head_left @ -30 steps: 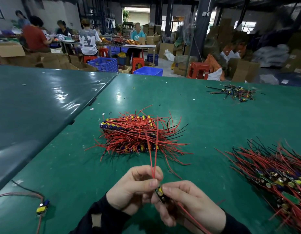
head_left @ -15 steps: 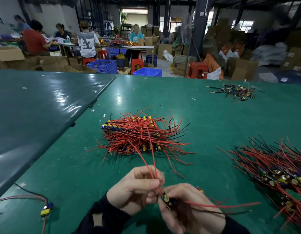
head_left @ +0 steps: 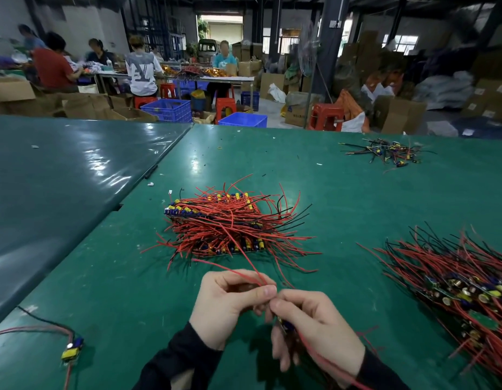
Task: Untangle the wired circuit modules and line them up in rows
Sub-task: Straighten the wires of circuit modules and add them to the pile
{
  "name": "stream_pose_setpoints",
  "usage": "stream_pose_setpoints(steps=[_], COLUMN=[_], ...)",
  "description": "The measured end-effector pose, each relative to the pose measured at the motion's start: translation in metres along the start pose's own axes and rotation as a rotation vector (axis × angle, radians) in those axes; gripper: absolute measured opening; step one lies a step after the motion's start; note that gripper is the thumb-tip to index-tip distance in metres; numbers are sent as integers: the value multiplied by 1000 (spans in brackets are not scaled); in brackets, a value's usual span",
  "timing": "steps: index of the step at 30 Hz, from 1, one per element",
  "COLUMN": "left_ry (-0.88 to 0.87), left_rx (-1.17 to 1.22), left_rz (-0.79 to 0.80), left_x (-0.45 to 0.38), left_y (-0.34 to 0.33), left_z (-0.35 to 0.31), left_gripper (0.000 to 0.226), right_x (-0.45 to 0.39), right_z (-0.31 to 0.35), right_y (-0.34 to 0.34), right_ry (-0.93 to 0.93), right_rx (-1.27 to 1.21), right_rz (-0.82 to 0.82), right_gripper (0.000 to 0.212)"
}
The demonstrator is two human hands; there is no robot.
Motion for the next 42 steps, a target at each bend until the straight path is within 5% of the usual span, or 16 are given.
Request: stream_pose_setpoints(steps=[5,10,13,18,23,26,28,35,42], left_ry=[-22,336,338,253,214,48,-87,66,-16], left_rx=[-33,189,294,328,225,22,-133,56,-111], left_rz=[-135,267,405,555,228,62,-46,-56,-188], left_x=[1,2,6,13,1,-2,0,-6,-3], left_y=[-2,-2,-3,-7,-1,5,5,14,14], left_z=[9,9,8,5,5,1,0,2,0], left_gripper=[9,14,35,22,18,9,7,19,29], right_x=[0,-3,-1,3,1,4,6,0,1], right_z=[-13,-4,3,5,3,4,1,-10,-12], right_y=[6,-5,-7,-9,-3,7,6,0,-3], right_ry=[77,-74,-110,-143,3,385,480,98,63], right_rx=[25,-303,-394,-524,-245,616,888,59,132], right_rz=[-91,86,179,248,63,-51,-41,17,38], right_gripper=[34,22,23,24,29,30,25,34,34])
Point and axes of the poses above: each hand's wrist, its own x-axis away from the middle knuckle, its own y-axis out of the back of the hand, z = x × y, the point moved 4 cm from there along -x, towards the middle knuckle, and after that the axes turned 15 degrees about y, right-handed, at the moved point
